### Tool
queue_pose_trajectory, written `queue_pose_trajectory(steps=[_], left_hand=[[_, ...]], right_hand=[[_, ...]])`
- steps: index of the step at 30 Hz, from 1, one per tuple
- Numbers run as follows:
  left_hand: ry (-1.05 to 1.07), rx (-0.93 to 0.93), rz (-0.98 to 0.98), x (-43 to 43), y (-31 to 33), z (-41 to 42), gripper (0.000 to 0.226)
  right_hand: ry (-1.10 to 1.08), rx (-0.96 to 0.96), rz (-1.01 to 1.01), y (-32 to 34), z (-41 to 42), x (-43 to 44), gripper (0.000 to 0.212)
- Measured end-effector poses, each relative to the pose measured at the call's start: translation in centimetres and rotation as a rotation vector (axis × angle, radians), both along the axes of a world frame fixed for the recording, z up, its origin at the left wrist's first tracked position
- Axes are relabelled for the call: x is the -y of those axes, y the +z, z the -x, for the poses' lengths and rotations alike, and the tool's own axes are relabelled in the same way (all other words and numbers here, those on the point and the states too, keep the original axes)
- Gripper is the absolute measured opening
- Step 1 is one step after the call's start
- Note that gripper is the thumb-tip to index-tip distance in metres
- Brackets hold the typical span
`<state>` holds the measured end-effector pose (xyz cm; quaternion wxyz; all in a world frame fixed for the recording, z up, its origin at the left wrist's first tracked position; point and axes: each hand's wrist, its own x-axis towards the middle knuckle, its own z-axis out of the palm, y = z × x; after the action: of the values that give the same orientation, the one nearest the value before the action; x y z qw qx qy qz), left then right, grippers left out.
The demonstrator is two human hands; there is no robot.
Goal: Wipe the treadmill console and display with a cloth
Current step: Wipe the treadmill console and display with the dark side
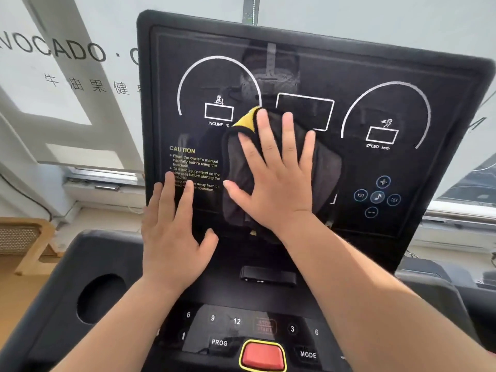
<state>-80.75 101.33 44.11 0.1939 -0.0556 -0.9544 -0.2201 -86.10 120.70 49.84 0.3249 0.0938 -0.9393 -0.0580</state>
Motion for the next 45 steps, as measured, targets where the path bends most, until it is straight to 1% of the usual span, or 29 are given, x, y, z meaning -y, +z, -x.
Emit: queue_pose_trajectory(steps=[3, 7, 9, 12, 14, 17, 22, 25, 29, 32, 35, 37, 40, 43, 45], left_hand=[[0.028, -0.072, 0.075, -0.8, 0.3, -0.1, 0.086], [-0.075, -0.104, 0.183, -2.8, 1.1, 0.2, 0.084], [-0.112, -0.109, 0.215, -4.0, 1.4, 0.2, 0.084], [-0.136, -0.096, 0.256, -5.1, 1.7, 0.0, 0.081], [-0.140, -0.079, 0.262, -5.3, 1.8, 0.0, 0.078], [-0.160, -0.064, 0.256, -5.1, 1.7, 0.2, 0.076], [-0.189, -0.054, 0.214, -4.9, 1.8, 0.3, 0.075], [-0.190, -0.039, 0.197, -4.9, 1.8, 0.2, 0.077], [-0.199, -0.086, 0.174, -4.7, 1.5, 0.5, 0.072], [-0.189, -0.115, 0.186, -4.7, 1.2, 0.6, 0.072], [-0.140, -0.157, 0.168, -5.1, 1.7, 0.4, 0.071], [-0.107, -0.163, 0.162, -5.6, 2.3, 0.4, 0.074], [-0.104, -0.118, 0.166, -5.6, 3.4, 1.1, 0.076], [-0.130, -0.105, 0.162, -5.1, 3.8, 1.5, 0.073], [-0.143, -0.107, 0.159, -4.8, 3.7, 1.5, 0.073]], right_hand=[[0.107, 0.052, -0.031, -3.3, -2.3, -0.2, 0.072], [0.138, 0.053, -0.060, -5.7, -4.3, -3.1, 0.065], [0.121, 0.045, -0.054, -6.2, -5.0, -4.9, 0.066], [0.009, 0.002, 0.006, -6.2, -5.7, -8.2, 0.072], [-0.114, -0.018, 0.067, -5.0, -5.2, -10.2, 0.081], [-0.256, -0.021, 0.130, -1.4, -3.1, -11.6, 0.093], [-0.292, -0.048, 0.169, 3.4, 0.1, -8.8, 0.097], [-0.240, -0.053, 0.093, 3.6, 0.8, -6.3, 0.092], [-0.039, -0.058, 0.015, 1.4, 0.3, -4.7, 0.077], [0.077, -0.032, -0.042, -1.6, -1.5, -5.2, 0.068], [0.135, -0.031, -0.066, -4.1, -3.5, -7.6, 0.064], [0.104, -0.045, -0.062, -4.4, -4.1, -10.1, 0.064], [-0.035, -0.067, -0.041, -2.0, -3.4, -13.5, 0.073], [-0.190, -0.091, 0.089, 2.6, -1.0, -14.4, 0.083], [-0.247, -0.112, 0.170, 5.5, 0.7, -13.5, 0.087]])
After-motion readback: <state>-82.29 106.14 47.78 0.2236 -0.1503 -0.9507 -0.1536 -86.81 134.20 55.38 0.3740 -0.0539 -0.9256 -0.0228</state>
